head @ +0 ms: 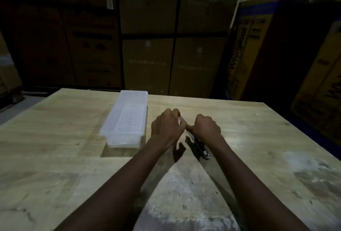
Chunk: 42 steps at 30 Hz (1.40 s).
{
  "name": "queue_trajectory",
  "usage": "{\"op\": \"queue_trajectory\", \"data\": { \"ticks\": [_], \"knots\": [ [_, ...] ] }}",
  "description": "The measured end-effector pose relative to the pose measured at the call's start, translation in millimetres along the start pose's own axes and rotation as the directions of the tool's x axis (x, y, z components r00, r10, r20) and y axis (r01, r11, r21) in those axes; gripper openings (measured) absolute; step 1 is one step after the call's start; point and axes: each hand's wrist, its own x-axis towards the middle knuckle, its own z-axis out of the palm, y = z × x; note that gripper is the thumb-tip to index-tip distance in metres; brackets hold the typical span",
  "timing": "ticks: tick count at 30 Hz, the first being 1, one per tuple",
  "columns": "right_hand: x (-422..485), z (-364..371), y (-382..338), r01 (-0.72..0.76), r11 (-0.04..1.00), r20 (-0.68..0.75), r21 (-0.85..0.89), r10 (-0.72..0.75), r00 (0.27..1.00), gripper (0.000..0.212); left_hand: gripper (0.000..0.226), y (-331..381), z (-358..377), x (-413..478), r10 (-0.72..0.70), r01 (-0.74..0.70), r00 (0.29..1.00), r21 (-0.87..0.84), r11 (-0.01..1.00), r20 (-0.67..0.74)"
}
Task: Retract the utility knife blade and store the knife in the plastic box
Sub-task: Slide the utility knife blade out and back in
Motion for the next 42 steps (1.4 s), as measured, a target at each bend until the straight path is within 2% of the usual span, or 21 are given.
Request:
{"op": "queue_trajectory", "data": {
  "ticks": [7, 12, 17, 22, 28, 37, 40, 42],
  "knots": [
    [-56.6, 4.9, 5.0, 0.043, 0.997, 0.032, -0.07, -0.041, 0.999, 0.034, 0.033, -7.5, -3.2, -56.3, -0.14, 0.14, 0.99, -0.098, 0.985, 0.006],
    [-63.6, 12.3, 13.8, 0.062, 0.989, 0.115, -0.134, -0.047, 0.992, 0.037, 0.031, -6.3, 2.9, -66.0, -0.156, 0.158, 0.988, -0.137, 0.978, 0.022],
    [-58.2, 28.2, 22.4, 0.06, 0.989, 0.118, -0.137, -0.044, 0.992, 0.034, 0.031, -12.0, 25.2, -69.6, -0.185, 0.198, 0.978, -0.174, 0.965, 0.092],
    [-48.1, 49.2, 31.2, 0.033, 0.988, 0.145, -0.151, -0.011, 0.989, 0.035, 0.03, -22.6, 50.9, -69.8, -0.248, 0.314, 0.943, -0.345, 0.884, 0.223],
    [-33.5, 68.7, 42.4, 0.003, 0.989, 0.171, -0.148, 0.022, 0.985, 0.036, 0.024, -31.3, 69.1, -62.9, -0.327, 0.461, 0.881, -0.463, 0.757, 0.343],
    [-32.6, 74.7, 42.8, -0.015, 0.991, 0.192, -0.136, 0.041, 0.98, 0.037, 0.025, -37.7, 75.1, -63.1, -0.337, 0.504, 0.859, -0.516, 0.693, 0.386],
    [-36.9, 71.4, 41.2, -0.012, 0.993, 0.175, -0.114, 0.032, 0.984, 0.035, 0.024, -38.4, 72.1, -64.5, -0.342, 0.539, 0.839, -0.554, 0.635, 0.424],
    [-39.9, 67.6, 39.4, -0.003, 0.996, 0.142, -0.084, 0.015, 0.99, 0.034, 0.023, -37.1, 70.2, -64.1, -0.363, 0.588, 0.807, -0.592, 0.551, 0.465]
  ]
}}
